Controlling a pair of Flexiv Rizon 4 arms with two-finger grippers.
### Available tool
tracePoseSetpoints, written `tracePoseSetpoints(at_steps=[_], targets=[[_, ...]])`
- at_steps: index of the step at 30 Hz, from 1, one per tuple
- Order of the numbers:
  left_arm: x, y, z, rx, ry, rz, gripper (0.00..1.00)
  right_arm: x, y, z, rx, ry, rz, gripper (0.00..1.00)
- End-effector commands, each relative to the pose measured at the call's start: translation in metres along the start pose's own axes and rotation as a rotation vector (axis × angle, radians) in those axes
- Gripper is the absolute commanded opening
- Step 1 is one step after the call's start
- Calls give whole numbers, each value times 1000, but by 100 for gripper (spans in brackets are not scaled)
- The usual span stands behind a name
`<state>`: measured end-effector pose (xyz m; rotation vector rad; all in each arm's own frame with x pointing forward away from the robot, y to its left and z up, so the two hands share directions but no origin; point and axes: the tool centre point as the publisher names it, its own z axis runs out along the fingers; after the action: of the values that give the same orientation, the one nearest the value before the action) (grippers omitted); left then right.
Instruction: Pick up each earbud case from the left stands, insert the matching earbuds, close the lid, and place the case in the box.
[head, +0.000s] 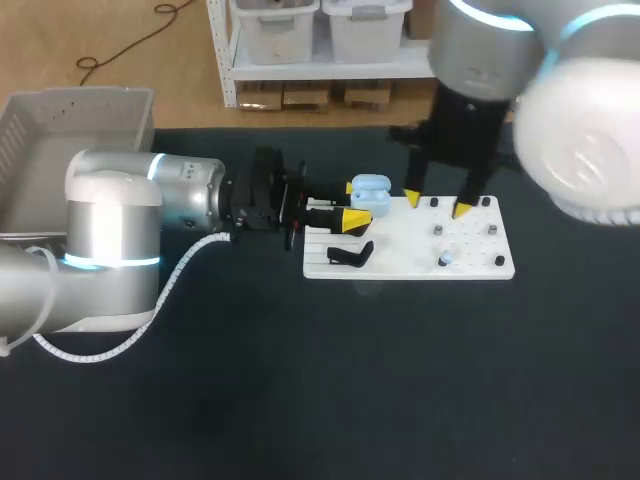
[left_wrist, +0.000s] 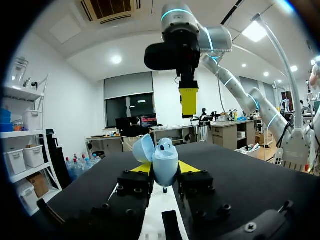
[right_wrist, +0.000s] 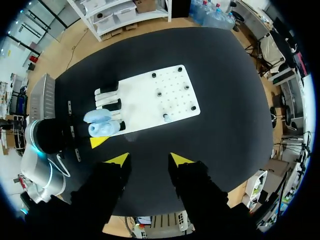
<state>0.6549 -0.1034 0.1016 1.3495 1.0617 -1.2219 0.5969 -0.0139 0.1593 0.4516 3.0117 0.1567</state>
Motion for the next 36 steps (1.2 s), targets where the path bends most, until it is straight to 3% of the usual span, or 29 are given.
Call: tracePoseSetpoints(at_steps=[1,11,19,36], targets=[[3,0,0,-1,-7,2,0,-4,-14,13,-204,-20,8,48],[3,0,0,-1,-7,2,0,-16,-25,30,-200,-9,28,45],[6,-7,-15,-21,-1,4,0,-23,-26,38,-202,-8,68,47],[12,-20,-31,-25,19,-27,0,-23,-31,89,-129,-18,69,45]])
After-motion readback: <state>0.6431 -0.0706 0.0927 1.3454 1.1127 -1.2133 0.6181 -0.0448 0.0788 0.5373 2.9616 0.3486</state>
